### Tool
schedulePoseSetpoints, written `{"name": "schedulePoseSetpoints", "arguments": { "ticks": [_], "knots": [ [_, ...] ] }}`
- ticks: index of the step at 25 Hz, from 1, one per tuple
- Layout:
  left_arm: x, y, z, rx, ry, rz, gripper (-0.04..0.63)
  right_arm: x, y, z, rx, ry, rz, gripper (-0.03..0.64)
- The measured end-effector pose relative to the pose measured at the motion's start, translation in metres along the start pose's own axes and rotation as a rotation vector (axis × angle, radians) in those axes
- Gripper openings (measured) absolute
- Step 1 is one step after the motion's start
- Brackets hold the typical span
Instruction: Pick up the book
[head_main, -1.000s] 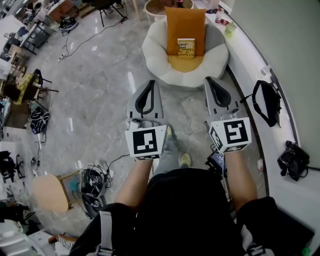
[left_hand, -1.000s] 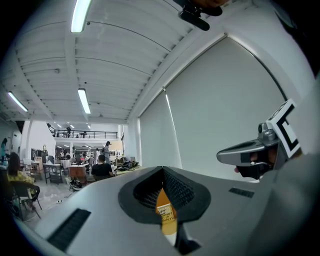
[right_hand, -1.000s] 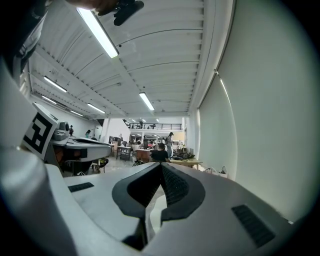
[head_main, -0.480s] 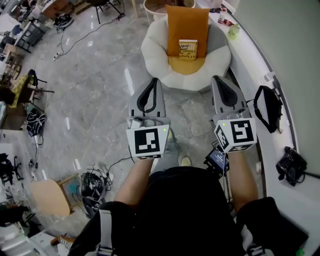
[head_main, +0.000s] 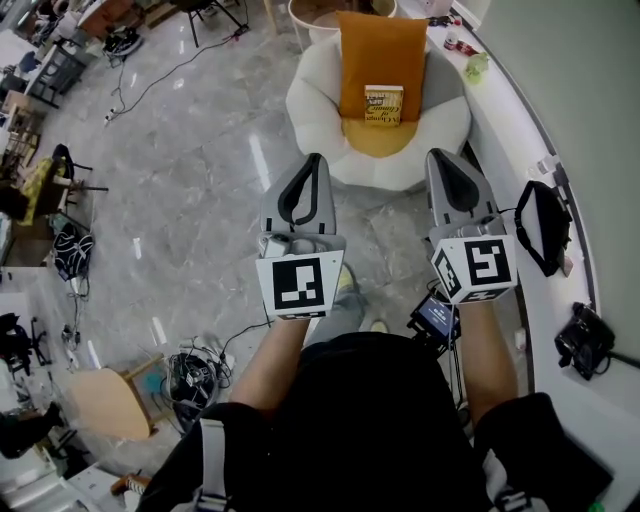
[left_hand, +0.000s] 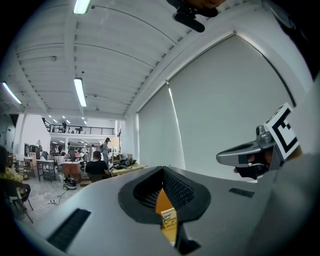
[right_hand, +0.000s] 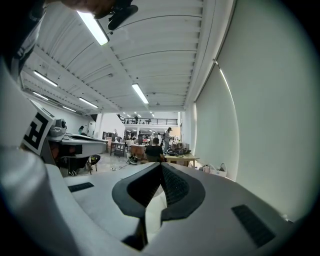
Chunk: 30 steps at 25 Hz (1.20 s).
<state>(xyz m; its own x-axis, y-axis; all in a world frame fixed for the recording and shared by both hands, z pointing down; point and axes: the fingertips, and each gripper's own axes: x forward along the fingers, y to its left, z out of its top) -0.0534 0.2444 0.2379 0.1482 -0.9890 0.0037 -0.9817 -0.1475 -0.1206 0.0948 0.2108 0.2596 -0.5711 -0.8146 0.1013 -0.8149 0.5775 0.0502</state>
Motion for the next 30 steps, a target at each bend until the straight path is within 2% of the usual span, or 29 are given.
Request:
{"name": "schedulePoseSetpoints", "arguments": {
  "ticks": [14,23,30],
  "knots": [
    [0.038,0.051,-0.005,-0.033,-0.015,-0.014,0.011,0.062,0.010,0.012,-0.027,0.010,-0.017,0.014],
    [0.060,0.077,-0.007,-0.025,-0.027,-0.042,0.011,0.099,0.018,0.018,-0.042,0.007,-0.029,0.014],
    [0.062,0.101,-0.012,-0.025,-0.021,-0.032,0.011,0.111,0.027,0.025,-0.063,0.005,-0.032,0.013]
  ]
}}
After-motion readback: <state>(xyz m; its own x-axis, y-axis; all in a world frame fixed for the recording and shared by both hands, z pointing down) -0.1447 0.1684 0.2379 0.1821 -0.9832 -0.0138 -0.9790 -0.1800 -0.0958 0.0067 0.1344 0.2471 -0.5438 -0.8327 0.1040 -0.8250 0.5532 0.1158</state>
